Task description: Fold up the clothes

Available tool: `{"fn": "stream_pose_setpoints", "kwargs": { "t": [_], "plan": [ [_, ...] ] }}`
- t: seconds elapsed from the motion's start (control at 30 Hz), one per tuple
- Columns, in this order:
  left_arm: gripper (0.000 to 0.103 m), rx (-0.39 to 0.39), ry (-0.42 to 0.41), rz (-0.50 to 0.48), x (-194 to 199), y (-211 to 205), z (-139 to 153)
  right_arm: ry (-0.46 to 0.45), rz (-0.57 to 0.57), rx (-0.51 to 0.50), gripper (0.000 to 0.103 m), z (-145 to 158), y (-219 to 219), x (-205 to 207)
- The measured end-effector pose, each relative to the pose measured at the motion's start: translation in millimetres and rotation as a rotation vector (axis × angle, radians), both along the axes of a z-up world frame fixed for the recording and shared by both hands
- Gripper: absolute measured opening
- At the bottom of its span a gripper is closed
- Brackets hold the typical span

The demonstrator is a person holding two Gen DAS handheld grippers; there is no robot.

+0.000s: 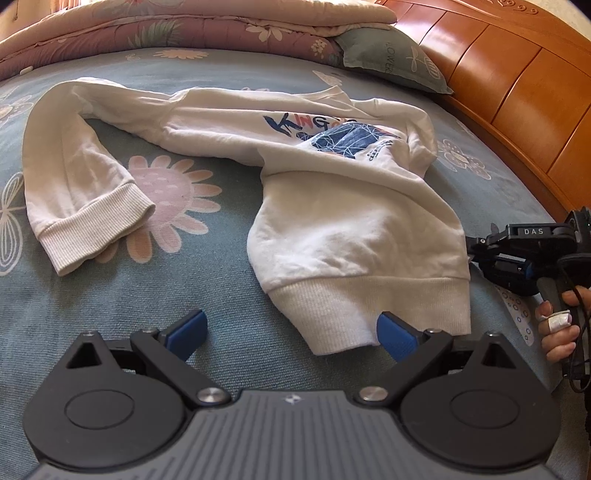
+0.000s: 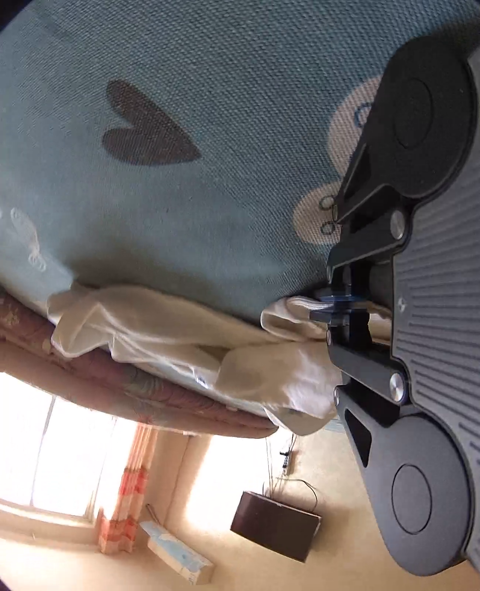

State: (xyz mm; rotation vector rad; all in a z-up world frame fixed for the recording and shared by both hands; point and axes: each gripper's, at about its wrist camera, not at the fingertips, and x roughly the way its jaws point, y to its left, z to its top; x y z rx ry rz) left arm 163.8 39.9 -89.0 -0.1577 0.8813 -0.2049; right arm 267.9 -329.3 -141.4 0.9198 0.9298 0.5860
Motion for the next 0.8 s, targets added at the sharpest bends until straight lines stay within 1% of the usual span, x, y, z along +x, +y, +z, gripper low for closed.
{"fn": "stream_pose_setpoints", "kwargs": {
  "t": [0.07,0.23,0.27,0.3,0.33,0.43,0.53,0.6,0.63,0.7,0.73,0.8],
  "plan": [
    [0.098,0.003,0.002,0.003,0.1,-1.0,0.1,0.005,-0.011,-0.046,0.005,3.9,7.9,-0.8],
    [0.098,0.012,0.009,0.001,-0.6,-3.2,1.6,0.004,-0.038,-0.059,0.005,6.9,10.1,-5.9],
    [0.098,0.007,0.012,0.002,-1.2,-2.6,2.3,-0.001,-0.043,-0.065,0.006,9.0,9.4,-7.8],
    [0.098,0.002,0.014,0.003,-1.8,-2.1,2.9,-0.015,-0.046,-0.066,0.009,13.1,11.1,-9.0],
    [0.098,-0.005,0.017,0.005,-2.3,-1.4,3.6,-0.033,-0.054,-0.062,0.009,16.9,9.1,-11.4],
    [0.098,-0.013,0.026,0.009,-3.4,-1.0,4.9,-0.074,-0.089,-0.074,0.008,29.5,-4.4,-18.0],
    [0.098,-0.009,0.022,0.003,-5.1,-3.7,7.7,-0.098,-0.149,-0.134,0.006,44.6,-28.7,-22.0],
    [0.098,-0.012,0.016,-0.006,-6.1,-6.1,10.5,-0.115,-0.185,-0.145,0.006,55.7,-48.8,-23.2],
    [0.098,-0.011,0.013,-0.010,-6.4,-7.4,11.9,-0.112,-0.189,-0.151,0.010,59.2,-58.5,-23.9],
    [0.098,-0.009,0.006,-0.017,-6.9,-10.0,14.4,-0.084,-0.158,-0.138,0.014,58.0,-64.8,-26.7],
    [0.098,-0.011,0.004,-0.020,-7.0,-11.2,15.1,-0.069,-0.141,-0.130,0.017,57.1,-67.2,-28.1],
    [0.098,-0.013,0.005,-0.026,-7.1,-13.6,15.3,-0.037,-0.088,-0.114,0.022,49.9,-56.1,-29.2]
  ]
}}
